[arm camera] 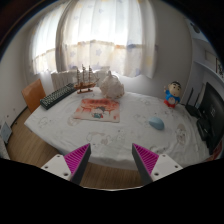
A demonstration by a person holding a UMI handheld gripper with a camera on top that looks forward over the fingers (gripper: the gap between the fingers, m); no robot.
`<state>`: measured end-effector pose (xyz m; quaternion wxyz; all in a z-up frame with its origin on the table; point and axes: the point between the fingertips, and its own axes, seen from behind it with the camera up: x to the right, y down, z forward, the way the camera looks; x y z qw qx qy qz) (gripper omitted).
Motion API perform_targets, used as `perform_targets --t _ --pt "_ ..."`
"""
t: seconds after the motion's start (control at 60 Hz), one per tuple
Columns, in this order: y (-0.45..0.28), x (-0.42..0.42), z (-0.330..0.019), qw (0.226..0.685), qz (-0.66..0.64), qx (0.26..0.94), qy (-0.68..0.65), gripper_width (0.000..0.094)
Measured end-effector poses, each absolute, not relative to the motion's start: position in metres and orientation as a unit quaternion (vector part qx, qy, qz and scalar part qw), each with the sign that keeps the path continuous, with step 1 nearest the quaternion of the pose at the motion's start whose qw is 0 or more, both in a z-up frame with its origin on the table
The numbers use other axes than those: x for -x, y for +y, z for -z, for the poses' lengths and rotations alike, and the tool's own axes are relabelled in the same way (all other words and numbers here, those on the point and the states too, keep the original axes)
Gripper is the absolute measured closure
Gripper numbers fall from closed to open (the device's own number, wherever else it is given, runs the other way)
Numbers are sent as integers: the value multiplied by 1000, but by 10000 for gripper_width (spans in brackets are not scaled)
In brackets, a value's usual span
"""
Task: Arrange mouse
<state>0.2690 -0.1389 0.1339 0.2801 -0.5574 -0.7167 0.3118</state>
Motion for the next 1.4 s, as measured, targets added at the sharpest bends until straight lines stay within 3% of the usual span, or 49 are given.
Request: perform_targets --t 0.183,0.35,0.75,1.05,1.4 --pt "-20 -252 -117 324 -273 597 -682 83" --pt "42 -235 -102 340 -259 628 -651 82" --pt "87 -110 -42 361 -279 624 -635 82" --pt "107 -15 13 339 -274 634 -639 80" --pt "116 45 18 302 -281 655 -633 78"
